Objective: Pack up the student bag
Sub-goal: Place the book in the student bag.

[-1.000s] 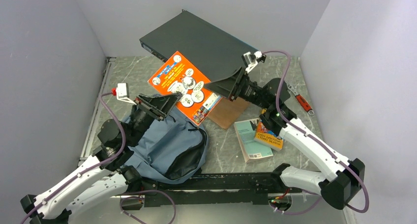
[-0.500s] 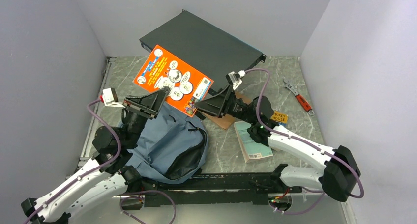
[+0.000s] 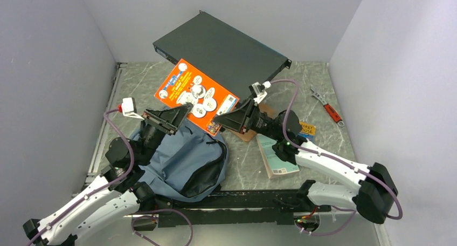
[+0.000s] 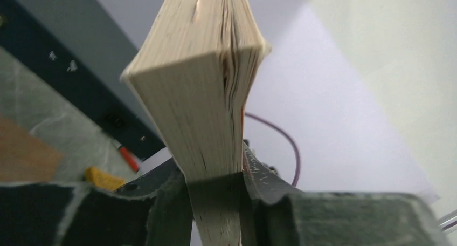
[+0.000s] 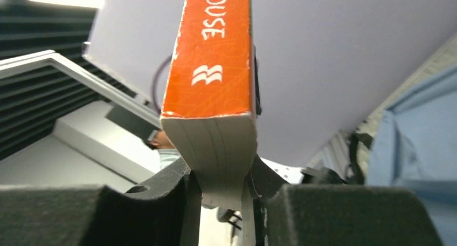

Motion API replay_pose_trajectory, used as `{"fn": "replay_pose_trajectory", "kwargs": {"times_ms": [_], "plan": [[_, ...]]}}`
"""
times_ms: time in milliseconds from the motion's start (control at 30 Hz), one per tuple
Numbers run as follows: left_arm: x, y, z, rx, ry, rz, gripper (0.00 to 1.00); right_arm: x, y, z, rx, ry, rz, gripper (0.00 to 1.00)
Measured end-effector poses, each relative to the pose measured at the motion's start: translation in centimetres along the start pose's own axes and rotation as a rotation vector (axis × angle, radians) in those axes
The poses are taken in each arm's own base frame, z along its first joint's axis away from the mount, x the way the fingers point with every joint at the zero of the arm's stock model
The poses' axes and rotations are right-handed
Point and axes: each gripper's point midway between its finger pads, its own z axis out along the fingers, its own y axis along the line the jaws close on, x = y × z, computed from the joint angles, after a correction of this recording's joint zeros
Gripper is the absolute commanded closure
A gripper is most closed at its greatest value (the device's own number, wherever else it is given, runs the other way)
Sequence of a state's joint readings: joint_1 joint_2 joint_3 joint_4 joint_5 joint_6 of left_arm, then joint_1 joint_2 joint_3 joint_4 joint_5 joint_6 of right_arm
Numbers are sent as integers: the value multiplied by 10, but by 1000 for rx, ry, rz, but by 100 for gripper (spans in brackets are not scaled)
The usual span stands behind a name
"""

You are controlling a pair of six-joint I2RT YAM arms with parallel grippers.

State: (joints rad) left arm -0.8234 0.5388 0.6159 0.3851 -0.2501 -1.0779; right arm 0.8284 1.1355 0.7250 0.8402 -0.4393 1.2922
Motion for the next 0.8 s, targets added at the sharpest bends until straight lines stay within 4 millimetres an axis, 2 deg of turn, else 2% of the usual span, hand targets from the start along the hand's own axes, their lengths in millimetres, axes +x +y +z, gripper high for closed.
{"fn": "replay_pose_trajectory", "kwargs": {"times_ms": [33,100,233,300,433,533,633,800], "plan": [[3,4,-1,-21,19,4,36,1,-2,-3,13,-1,-1,100],[13,14,-6,-89,84,38,16,7,-8,-15,68,6,-23,100],[21,52,-33,-273,172,102,1,19,-23,-46,210,36,-81,100],[20,76,-54,-385,190,142,0,29,-32,-65,282,69,-114,100],[4,116,-98,-592,197,273,0,51,-49,-102,404,163,-167,100],[2,133,-115,-677,251,378,0,67,-60,-130,488,237,-187,100],[20,148,-120,-714,407,488,0,80,-69,-157,564,296,-193,100],[73,183,-127,-768,790,593,0,88,-78,-187,680,332,-200,100]]}}
